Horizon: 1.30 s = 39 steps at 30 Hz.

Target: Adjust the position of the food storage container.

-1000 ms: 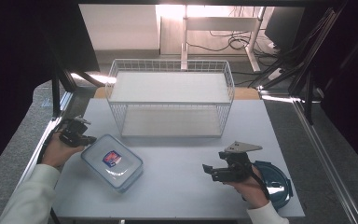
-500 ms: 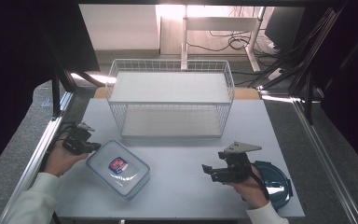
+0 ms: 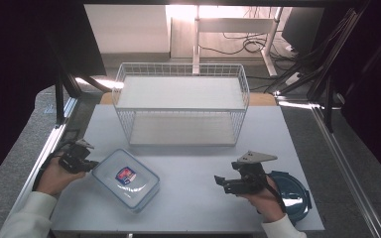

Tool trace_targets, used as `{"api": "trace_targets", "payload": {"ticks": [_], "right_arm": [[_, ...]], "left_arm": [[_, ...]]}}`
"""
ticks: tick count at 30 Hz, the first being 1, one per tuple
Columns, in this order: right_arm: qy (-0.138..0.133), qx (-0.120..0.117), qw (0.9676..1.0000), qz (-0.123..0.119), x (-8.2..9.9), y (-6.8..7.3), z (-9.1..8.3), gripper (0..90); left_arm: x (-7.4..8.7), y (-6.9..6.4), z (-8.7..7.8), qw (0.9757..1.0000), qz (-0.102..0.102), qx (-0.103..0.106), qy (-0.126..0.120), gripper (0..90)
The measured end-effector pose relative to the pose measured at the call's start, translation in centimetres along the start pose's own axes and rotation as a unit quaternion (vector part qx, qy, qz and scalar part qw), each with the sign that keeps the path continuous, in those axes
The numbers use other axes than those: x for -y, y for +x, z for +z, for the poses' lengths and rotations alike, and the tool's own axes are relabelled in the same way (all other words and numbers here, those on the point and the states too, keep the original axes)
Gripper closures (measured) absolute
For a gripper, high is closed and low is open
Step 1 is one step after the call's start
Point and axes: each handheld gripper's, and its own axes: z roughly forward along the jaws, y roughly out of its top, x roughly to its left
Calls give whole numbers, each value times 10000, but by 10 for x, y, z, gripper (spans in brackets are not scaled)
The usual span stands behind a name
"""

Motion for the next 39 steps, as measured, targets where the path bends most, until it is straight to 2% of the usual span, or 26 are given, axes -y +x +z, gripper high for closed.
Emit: {"api": "trace_targets", "payload": {"ticks": [2, 6, 10, 13, 22, 24, 25, 31, 39], "right_arm": [[4, -3, 10000, -1, 0, 0, 0, 189], [2, 18, 10000, 17, 0, 0, 0, 189], [1, 70, 10000, 65, -1, -2, -2, 189], [-2, 96, 9999, 99, -1, -2, -2, 189], [-16, 121, 9999, 108, -1, -2, -4, 189], [-26, 122, 9999, 111, -1, -2, -4, 189], [-37, 132, 9998, 110, -1, -2, -5, 189], [-40, 149, 9998, 145, -2, -3, -6, 189], [-44, 157, 9998, 128, -2, -3, -6, 189]], "left_arm": [[1, -2, 0, 10000, -1, -26, -20, 900], [6, -4, 0, 9998, -59, 142, -93, 900], [9, -14, 0, 9996, -76, 243, -109, 900], [10, -25, 1, 9989, -123, 412, -163, 900], [5, -63, 8, 9977, 139, 669, -43, 900], [5, -65, 8, 9974, 152, 698, -33, 900], [6, -72, 8, 9969, 144, 769, -25, 900], [6, -93, 10, 9962, -49, 872, -60, 900], [1, -108, 14, 9955, -100, 937, -52, 899]]}}
